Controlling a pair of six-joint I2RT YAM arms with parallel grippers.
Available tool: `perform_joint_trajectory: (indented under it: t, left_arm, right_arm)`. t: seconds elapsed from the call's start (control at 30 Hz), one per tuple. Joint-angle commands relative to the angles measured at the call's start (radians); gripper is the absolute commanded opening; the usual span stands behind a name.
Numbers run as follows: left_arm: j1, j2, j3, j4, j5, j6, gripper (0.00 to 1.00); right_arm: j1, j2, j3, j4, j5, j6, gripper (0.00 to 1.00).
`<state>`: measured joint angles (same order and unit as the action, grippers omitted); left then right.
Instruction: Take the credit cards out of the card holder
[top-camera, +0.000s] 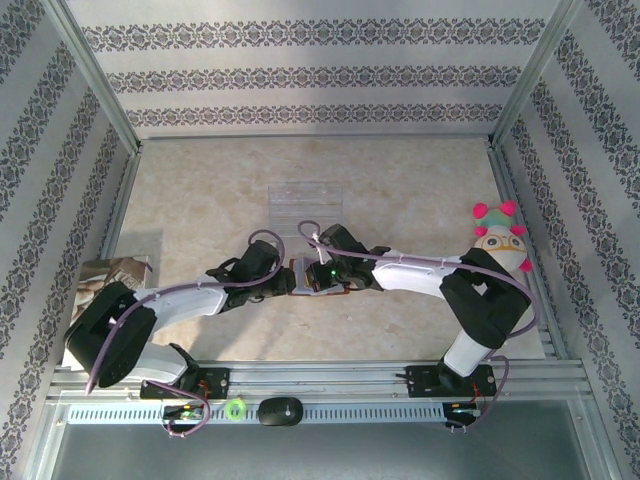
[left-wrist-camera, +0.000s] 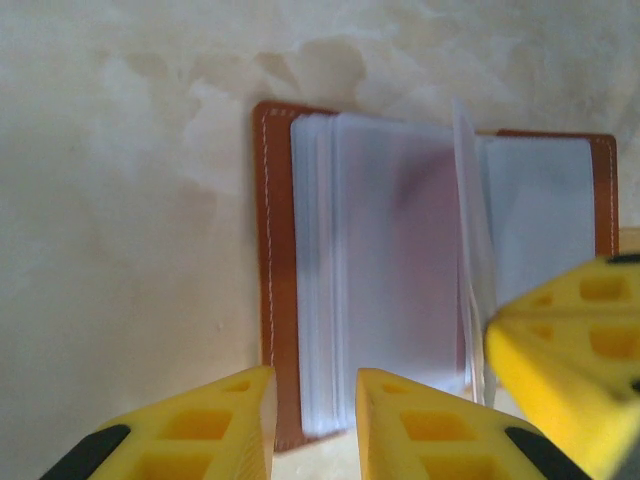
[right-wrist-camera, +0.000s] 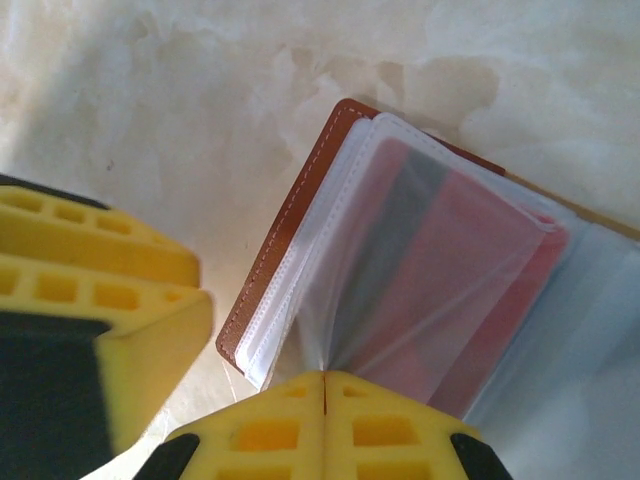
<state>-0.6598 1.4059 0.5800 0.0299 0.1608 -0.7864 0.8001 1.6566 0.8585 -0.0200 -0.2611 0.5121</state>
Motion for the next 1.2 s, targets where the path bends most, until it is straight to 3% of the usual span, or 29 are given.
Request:
perform_joint_trajectory:
  t: [0.0,0.3,0.4,0.5,0.87,1.17]
  left_arm:
    - [-0.021,0.046,0.045,0.049,-0.012,0.001,0.27]
    - [-0.032,0.170,0.099,0.056,0.009,-0.013,0.25]
    - [-0.038,0.185,0.111,0.066,0.016,-0.016,0.25]
    - [-0.050,0.186,0.133,0.059,0.019,-0.010,0.25]
    - [-0.110,0.216,0.244,-0.038,0.036,0.035,0.26]
    - [-0.137,0.279,0.330,-0.143,0.063,0.064,0.26]
  right_arm:
    - [-0.007,-0.040,-0.026,0.056,-0.032,0.029,0.00]
    - [-0.013,-0.070,-0.059,0.066,-0.029,0.041,0.02]
    - [-0.015,-0.099,-0.076,0.064,-0.014,0.055,0.21]
    - [-0.015,-0.158,-0.103,0.054,0.033,0.060,0.30]
    - [-0.072,-0.333,-0.213,-0.064,0.227,0.140,0.32]
    - [-0.120,-0.423,-0.247,-0.114,0.242,0.129,0.36]
